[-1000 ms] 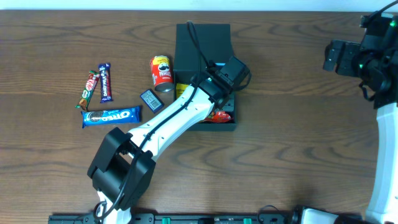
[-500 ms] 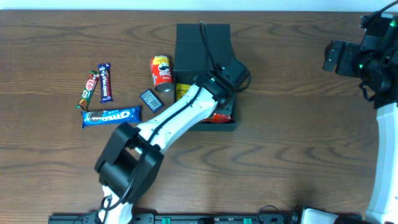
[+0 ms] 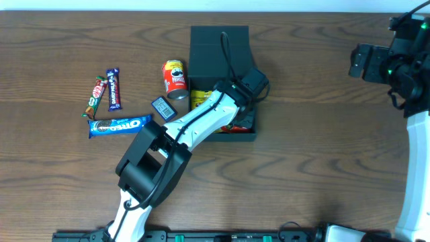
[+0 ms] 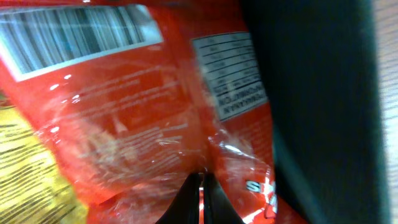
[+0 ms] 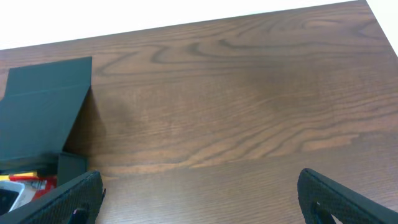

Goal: Pack container

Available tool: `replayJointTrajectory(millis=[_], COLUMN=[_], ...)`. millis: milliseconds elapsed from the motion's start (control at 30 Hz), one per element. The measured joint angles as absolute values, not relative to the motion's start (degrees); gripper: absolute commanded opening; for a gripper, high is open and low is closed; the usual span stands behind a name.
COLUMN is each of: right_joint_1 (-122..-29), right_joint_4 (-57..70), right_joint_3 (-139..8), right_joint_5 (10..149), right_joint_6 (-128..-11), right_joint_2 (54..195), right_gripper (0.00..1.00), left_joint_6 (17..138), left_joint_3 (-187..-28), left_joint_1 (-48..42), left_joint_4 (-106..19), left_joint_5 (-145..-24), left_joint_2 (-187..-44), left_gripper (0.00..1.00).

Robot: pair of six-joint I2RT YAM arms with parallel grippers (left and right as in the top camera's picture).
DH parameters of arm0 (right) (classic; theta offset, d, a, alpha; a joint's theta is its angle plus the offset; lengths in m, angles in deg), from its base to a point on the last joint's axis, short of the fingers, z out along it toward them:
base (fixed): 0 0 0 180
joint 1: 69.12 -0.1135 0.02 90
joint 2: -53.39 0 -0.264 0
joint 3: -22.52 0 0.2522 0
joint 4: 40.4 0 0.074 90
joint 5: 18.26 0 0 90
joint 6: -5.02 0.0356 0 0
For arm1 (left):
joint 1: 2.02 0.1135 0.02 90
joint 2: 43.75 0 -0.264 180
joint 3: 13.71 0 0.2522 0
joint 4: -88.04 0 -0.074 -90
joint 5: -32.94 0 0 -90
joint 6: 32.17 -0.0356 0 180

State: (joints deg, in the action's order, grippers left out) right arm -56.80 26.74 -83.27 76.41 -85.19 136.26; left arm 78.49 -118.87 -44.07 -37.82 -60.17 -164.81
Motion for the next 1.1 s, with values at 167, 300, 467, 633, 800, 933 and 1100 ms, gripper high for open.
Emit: replayJointTrajectory(millis=[167,300,467,633,800,933,1100], right_joint_1=[-56.8,-56.8,-56.8,-56.8,-56.8,-56.8,-56.8], right_joint_4=[26.7,26.8,27.3,27.4,27.4,27.4,27.4], right_joint_3=[-83.3,-83.3,-83.3,-83.3,-83.3,-83.3,-83.3], right_joint_5=[76.4,76.4,76.4,76.4,76.4,76.4,76.4], right_joint_6=[-85.2,-85.2,-85.2,-85.2,-85.2,-85.2,-85.2], right_joint_2=[136.3,136.3,136.3,136.3,136.3,136.3,136.3], right_gripper=[0.99,0.99,0.99,0.99,0.99,0.99,0.99], left_joint_6=[78.0,75.6,74.3,74.0,74.0,74.0,73.9], left_joint_3=[-118.9,-118.9,-118.9,-119.3,-118.6,-115.9,-112.5], left_joint_1=[-43.6,-42.6,-40.3,-37.0,-34.1,-33.5,-33.6], left_joint_4=[-38.1,-38.1,-37.2,-35.3,-34.7,-34.5,-32.8], left_joint_5=[-62.8,-63.5,-61.1,-56.2,-56.7,-59.0,-61.0], left_joint_2=[-164.8,-164.6,-160.3,-152.9,-152.7,-153.6,-153.9], left_gripper=[0.06,0.06,0.06,0.06,0.06,0.06,0.06])
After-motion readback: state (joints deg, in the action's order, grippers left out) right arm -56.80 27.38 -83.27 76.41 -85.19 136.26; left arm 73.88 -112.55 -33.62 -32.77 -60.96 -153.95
